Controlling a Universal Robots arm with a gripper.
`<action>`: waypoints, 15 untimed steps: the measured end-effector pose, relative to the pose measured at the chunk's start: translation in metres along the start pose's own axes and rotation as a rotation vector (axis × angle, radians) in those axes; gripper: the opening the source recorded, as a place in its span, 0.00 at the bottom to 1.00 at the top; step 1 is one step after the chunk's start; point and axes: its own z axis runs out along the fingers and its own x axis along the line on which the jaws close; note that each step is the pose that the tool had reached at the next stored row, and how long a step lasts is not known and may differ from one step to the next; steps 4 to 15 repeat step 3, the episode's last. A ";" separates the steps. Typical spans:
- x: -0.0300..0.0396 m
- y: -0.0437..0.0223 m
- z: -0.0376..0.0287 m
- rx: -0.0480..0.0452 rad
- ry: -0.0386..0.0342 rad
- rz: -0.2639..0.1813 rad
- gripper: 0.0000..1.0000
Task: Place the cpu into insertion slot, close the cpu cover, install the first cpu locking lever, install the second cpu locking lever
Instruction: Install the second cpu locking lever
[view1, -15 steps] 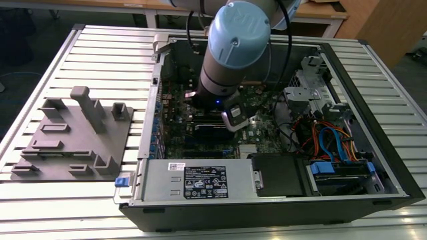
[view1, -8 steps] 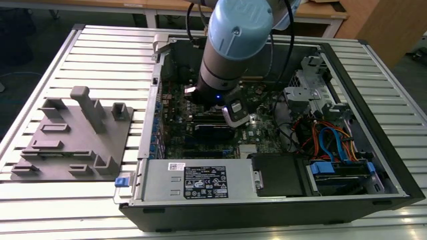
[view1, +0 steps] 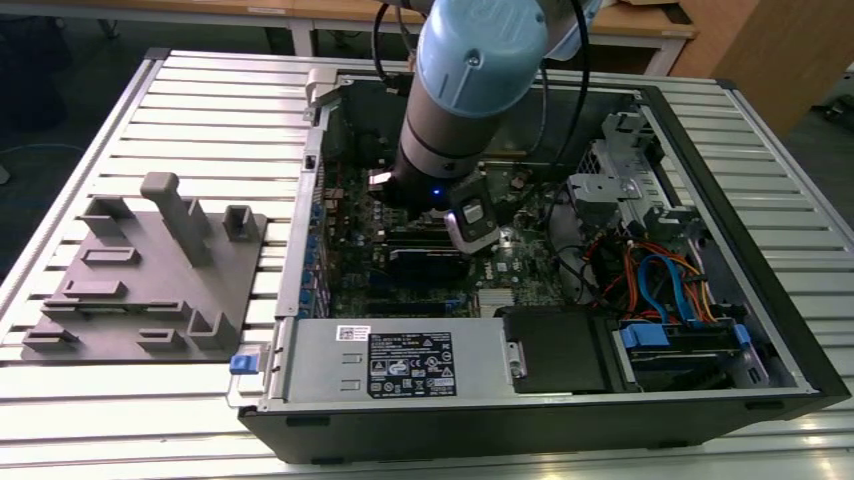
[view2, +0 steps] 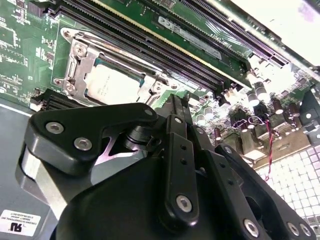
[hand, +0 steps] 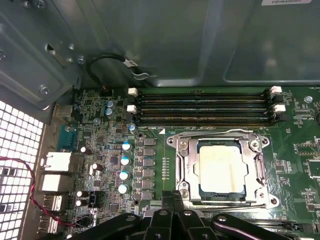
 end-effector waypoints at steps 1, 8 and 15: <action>0.0000 0.0000 -0.0001 0.0000 0.0000 0.000 0.10; 0.0000 0.0000 -0.0001 0.0000 0.0000 0.000 0.10; 0.0000 0.0000 -0.0001 0.0000 0.0000 0.000 0.10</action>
